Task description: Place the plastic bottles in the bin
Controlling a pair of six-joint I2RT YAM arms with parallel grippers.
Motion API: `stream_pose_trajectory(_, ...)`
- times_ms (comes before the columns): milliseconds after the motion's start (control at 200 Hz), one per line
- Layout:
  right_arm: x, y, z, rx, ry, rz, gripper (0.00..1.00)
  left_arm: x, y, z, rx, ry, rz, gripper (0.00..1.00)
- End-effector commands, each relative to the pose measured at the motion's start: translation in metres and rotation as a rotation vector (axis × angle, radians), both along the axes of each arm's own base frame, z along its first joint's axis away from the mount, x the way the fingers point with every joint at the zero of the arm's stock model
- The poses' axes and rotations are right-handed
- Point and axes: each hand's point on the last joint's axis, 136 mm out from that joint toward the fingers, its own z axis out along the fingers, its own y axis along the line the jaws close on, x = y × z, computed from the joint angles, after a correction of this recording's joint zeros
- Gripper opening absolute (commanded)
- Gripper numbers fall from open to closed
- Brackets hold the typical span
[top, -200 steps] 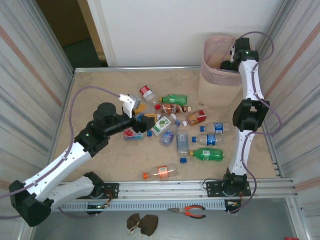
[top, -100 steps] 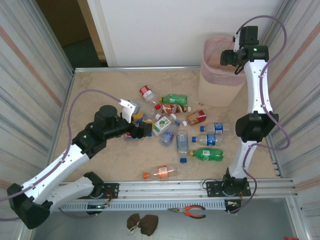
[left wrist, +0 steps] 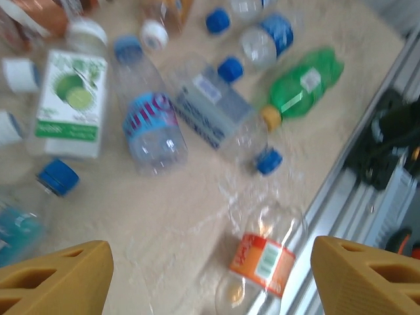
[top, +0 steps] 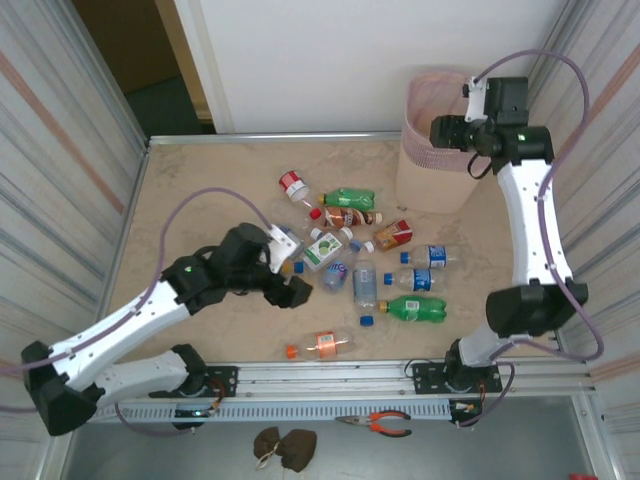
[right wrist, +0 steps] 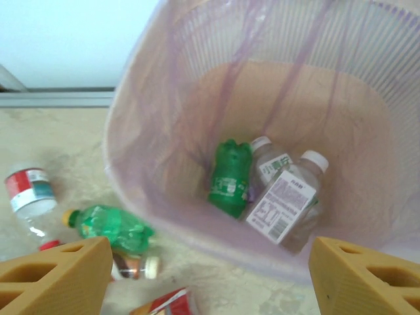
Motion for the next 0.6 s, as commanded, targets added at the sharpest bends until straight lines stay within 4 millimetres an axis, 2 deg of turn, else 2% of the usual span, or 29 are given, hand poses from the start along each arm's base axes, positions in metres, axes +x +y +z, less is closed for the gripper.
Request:
stream_pose_trajectory(0,-0.015,0.008,0.025,0.077,-0.114,0.017,0.78,-0.022,0.007,-0.026,0.190,0.038,-0.072,0.80)
stream_pose_trajectory(245,-0.043,0.009,0.020,0.119,-0.126,0.034,0.77,-0.066,0.007,-0.073,0.484,0.054,-0.245,0.79)
stream_pose_trajectory(386,-0.053,0.008,0.014,0.122,-0.115,0.036,0.77,-0.089,-0.003,-0.091,0.561,0.051,-0.332,0.80)
stream_pose_trajectory(501,-0.058,0.010,0.014,0.133,-0.118,0.045,0.77,-0.094,-0.005,-0.108,0.626,0.044,-0.342,0.80)
stream_pose_trajectory(596,-0.063,0.012,0.014,0.142,-0.117,0.053,0.77,-0.093,0.002,-0.122,0.696,0.062,-0.303,0.80)
